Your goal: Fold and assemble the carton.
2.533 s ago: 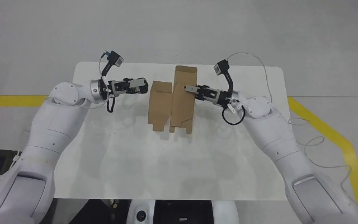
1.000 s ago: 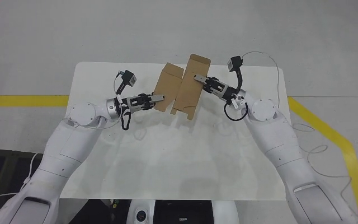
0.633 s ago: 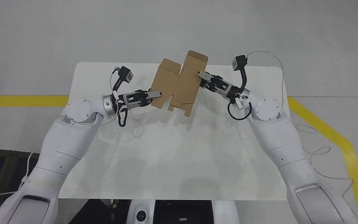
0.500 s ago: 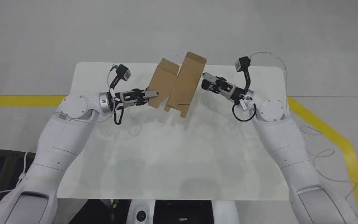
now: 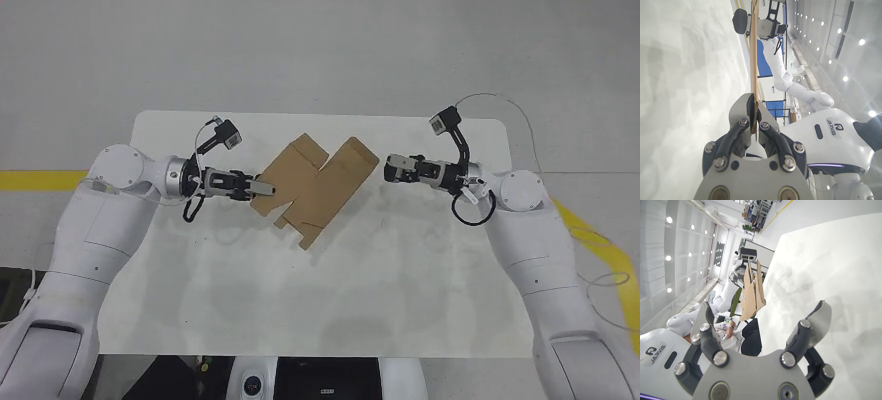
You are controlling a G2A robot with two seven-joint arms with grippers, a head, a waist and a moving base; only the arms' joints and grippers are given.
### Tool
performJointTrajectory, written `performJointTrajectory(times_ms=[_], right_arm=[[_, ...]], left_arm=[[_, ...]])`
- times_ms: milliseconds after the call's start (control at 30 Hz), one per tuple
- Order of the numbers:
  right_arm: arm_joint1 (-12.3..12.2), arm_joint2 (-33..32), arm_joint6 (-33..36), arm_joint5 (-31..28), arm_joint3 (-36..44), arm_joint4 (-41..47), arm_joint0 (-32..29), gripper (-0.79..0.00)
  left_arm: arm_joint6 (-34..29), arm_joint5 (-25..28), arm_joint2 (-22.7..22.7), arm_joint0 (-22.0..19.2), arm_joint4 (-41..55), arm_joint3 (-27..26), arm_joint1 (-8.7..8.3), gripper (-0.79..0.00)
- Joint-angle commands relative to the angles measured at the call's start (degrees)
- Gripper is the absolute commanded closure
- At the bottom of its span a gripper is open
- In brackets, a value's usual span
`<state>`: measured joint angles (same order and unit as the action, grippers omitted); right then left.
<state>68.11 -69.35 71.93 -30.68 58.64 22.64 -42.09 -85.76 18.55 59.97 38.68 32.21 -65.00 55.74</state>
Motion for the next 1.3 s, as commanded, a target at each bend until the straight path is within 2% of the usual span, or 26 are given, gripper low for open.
performJointTrajectory(times_ms=[0,200,567,833,1267], right_arm=[[-0.2,0.3,2.2,0.6,-0.2,0.3,0.3,-0.785],[-1.1,2.3,2.3,0.6,1.1,0.9,0.2,-0.785],[-2.9,9.7,1.6,0.0,3.4,6.0,0.9,-0.785],[-4.5,13.9,0.1,-1.6,2.3,7.5,1.7,-0.785],[-6.1,20.9,3.2,1.5,5.8,13.5,2.8,-0.785]], left_arm=[[-0.5,-0.5,-0.1,0.3,-0.3,-1.5,-0.54,0.000],[-1.7,-1.7,-0.2,1.4,0.7,-5.5,-2.14,0.000],[-1.4,-1.4,-2.5,3.0,0.7,-10.2,-4.59,0.000],[-1.2,-1.2,-4.3,3.5,2.0,-12.5,-6.07,0.000],[0.7,0.7,-7.4,2.8,2.5,-13.3,-7.87,0.000]])
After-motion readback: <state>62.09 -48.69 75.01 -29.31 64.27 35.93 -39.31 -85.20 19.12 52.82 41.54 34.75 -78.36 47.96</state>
